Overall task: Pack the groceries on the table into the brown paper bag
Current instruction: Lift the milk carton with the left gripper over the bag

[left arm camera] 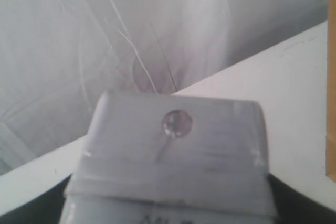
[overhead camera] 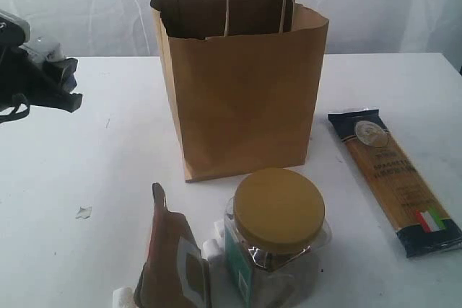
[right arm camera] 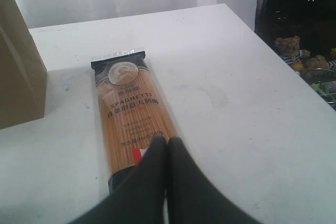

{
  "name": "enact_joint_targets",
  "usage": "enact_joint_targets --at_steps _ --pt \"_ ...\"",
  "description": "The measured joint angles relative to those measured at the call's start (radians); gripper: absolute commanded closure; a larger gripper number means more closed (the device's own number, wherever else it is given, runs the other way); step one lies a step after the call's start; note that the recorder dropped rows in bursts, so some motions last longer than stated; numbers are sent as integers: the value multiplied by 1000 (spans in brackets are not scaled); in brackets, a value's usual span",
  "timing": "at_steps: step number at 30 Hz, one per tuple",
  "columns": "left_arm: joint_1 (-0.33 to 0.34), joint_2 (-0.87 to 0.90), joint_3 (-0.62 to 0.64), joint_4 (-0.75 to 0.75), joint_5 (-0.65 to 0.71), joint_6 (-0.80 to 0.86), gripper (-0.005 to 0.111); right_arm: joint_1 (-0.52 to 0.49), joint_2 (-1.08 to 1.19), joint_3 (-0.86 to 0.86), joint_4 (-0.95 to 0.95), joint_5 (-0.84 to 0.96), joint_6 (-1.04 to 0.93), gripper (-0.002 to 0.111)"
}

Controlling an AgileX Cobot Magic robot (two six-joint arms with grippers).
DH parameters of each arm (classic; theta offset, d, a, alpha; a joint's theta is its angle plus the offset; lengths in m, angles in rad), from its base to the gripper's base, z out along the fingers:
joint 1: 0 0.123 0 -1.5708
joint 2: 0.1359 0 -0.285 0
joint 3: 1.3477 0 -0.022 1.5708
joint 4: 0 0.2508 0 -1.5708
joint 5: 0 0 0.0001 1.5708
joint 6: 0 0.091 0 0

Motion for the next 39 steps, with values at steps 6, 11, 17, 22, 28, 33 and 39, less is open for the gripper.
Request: enact_joint_targets --at_steps 6,11,17,22,28,33,39 --pt "0 0 -22 16 -284 -187 60 0 0 0 2 0 0 108" --pt "0 7 -245 98 -348 -420 86 0 0 0 2 0 0 108" --pt "-30 90 -552 331 -360 -750 86 0 0 0 2 0 0 108" --pt "-90 165 -667 545 -341 -852 86 0 0 0 2 0 0 108" --pt "-107 235 -675 694 -322 -942 85 0 0 0 2 0 0 108" --pt "-107 269 -675 716 -365 -968 69 0 0 0 2 0 0 108" --pt "-107 291 -675 797 -384 -1048 53 0 0 0 2 0 0 108"
